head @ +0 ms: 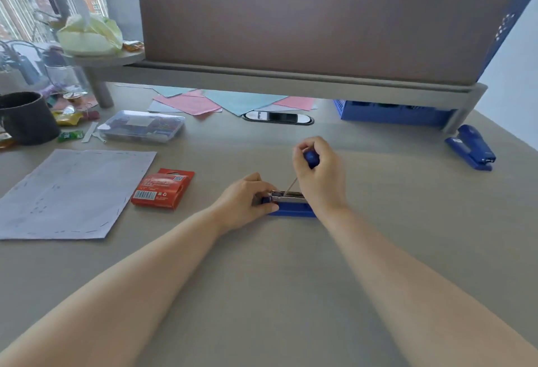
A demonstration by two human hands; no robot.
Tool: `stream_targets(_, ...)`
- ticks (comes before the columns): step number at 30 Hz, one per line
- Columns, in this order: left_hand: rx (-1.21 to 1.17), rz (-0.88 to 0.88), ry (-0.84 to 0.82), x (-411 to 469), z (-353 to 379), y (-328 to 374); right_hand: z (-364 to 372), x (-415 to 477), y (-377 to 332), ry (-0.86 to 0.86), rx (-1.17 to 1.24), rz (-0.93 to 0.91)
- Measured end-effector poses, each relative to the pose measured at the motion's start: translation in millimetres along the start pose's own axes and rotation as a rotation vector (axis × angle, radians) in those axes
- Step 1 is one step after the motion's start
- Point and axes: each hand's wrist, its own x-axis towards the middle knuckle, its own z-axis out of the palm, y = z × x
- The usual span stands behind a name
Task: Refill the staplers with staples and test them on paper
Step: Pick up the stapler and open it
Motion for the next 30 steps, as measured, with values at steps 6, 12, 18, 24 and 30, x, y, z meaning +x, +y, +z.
stream_targets(6, -0.044, -0.020, 0.047, -4.2, 4.4, 1.1, -38.2, 12.0, 16.3, 0.096, -0.094, 0.028)
stream_targets(12, -0.026, -0.005, 0.070, -8.2, 4.8, 3.9, -68.3, 13.0, 33.2, 0.100, -0.353, 0.127)
stream_targets(18, 0.065, 0.002, 0.097, -9.3, 6.6, 4.4, -82.7, 4.5, 44.1, 0.104, -0.304, 0.129)
stream_targets(24, 0.089, 0.011, 0.111, -11.4, 6.2, 7.8, -92.6, -12.3, 70.0, 0.061, -0.362, 0.325)
stream_targets(30, 0.105, 0.015, 0.136, -12.9, 5.0, 7.3, -88.6, -24.6, 82.7, -0.057, -0.530, 0.438)
